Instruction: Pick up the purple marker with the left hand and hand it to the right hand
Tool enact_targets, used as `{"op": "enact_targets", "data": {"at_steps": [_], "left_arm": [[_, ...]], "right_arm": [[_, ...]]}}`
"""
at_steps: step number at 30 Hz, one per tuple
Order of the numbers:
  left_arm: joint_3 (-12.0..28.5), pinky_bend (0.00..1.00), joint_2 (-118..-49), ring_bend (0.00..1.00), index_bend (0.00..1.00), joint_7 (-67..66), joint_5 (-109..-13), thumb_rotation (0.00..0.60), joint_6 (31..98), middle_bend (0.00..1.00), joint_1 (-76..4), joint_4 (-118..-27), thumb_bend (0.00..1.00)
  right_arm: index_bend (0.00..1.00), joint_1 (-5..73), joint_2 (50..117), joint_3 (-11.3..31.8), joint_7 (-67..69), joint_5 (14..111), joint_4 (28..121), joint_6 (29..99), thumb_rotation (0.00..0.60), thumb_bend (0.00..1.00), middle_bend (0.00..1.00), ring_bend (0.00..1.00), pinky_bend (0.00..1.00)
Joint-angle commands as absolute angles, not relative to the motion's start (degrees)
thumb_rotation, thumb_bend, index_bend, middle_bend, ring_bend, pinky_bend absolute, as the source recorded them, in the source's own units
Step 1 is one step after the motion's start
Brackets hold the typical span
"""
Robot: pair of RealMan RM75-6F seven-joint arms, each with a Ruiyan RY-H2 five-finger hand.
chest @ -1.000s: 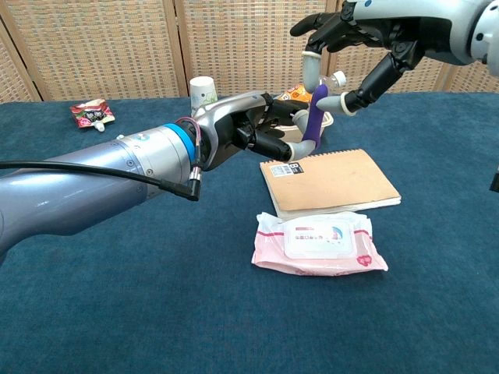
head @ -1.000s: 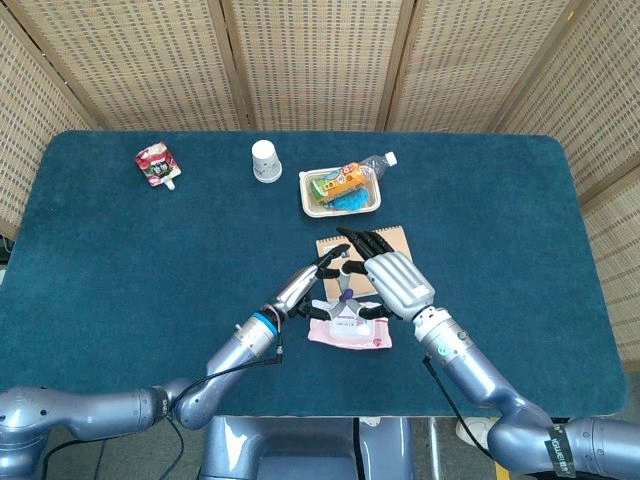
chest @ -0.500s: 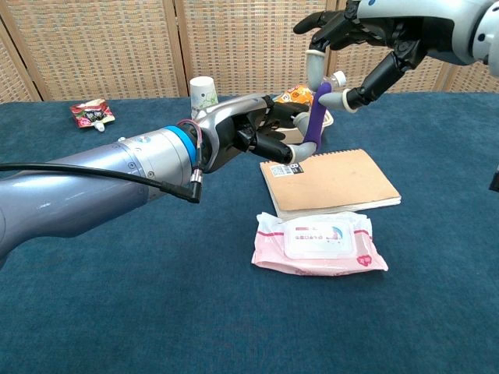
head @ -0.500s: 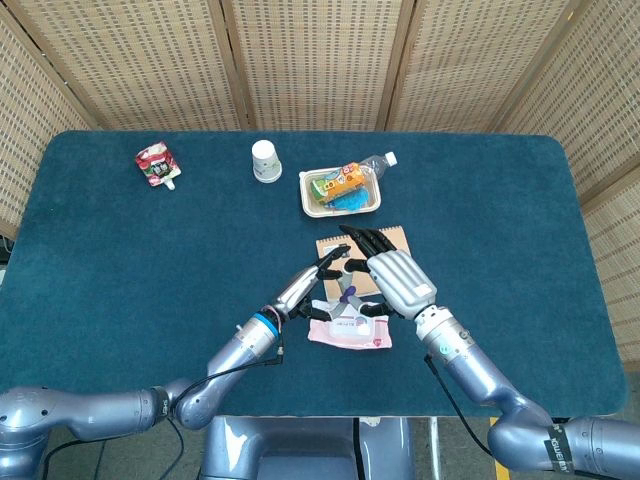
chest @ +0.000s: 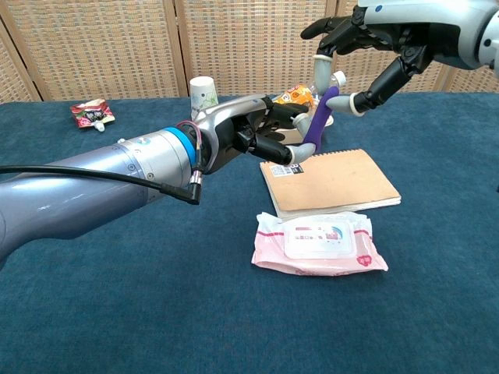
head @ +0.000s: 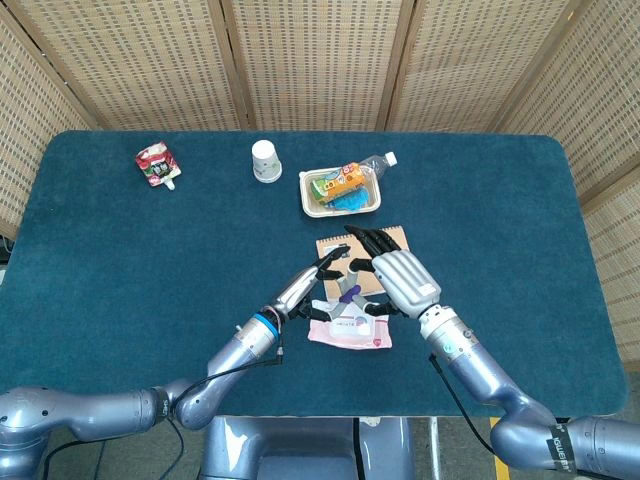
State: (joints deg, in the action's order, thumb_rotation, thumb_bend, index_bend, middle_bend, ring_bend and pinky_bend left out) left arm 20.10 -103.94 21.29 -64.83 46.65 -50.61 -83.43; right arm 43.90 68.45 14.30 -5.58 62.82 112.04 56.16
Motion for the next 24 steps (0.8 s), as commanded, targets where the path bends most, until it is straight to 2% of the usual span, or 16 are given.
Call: {"op": "enact_targets", "data": {"at_steps": [1,5,11,15,24], "left_arm": [[20.0,0.0,-103.9,0.0,0.71,21.4,-65.0,0.6,46.7,0.0,-50.5,-83.5,0.49],[19.9,0.0,-103.7,0.0,0.71,21.6,-65.3,0.6,46.7,0.0,-50.4,-83.8,0.49],[20.0,0.0,-103.5,0.0,0.71,22.0,-65.5,0.6,46.8,0.0,-50.3,-84.1,0.49],[20.0,0.0,-103.3,0.0,0.71,22.0,-65.5,0.6,46.8,0.0,-50.2,-84.2,0.49],[20.1,0.0,-103.0,0.0,0.71,22.0,-65.6,0.6,46.9,0.0,-50.2,-84.6,0.49]], "right_arm": [[0.55,43.9,68.5,14.3,-5.6,62.8,112.0,56.1,0.6,0.51,0.08,0.0,0.0],[0.56,43.9,68.6,14.3,-5.5,62.7,111.7,56.0,0.6,0.51,0.09,0.0,0.0],[0.63,43.9,69.1,14.2,-5.6,63.1,111.3,56.3,0.6,0.57,0.1,0.0,0.0],[0.63,43.9,69.1,14.2,-6.1,63.0,111.4,56.4,0.6,0.63,0.1,0.0,0.0],[0.64,44.0,68.8,14.1,-6.6,62.7,111.3,56.1,0.6,0.68,0.11,0.0,0.0]]}}
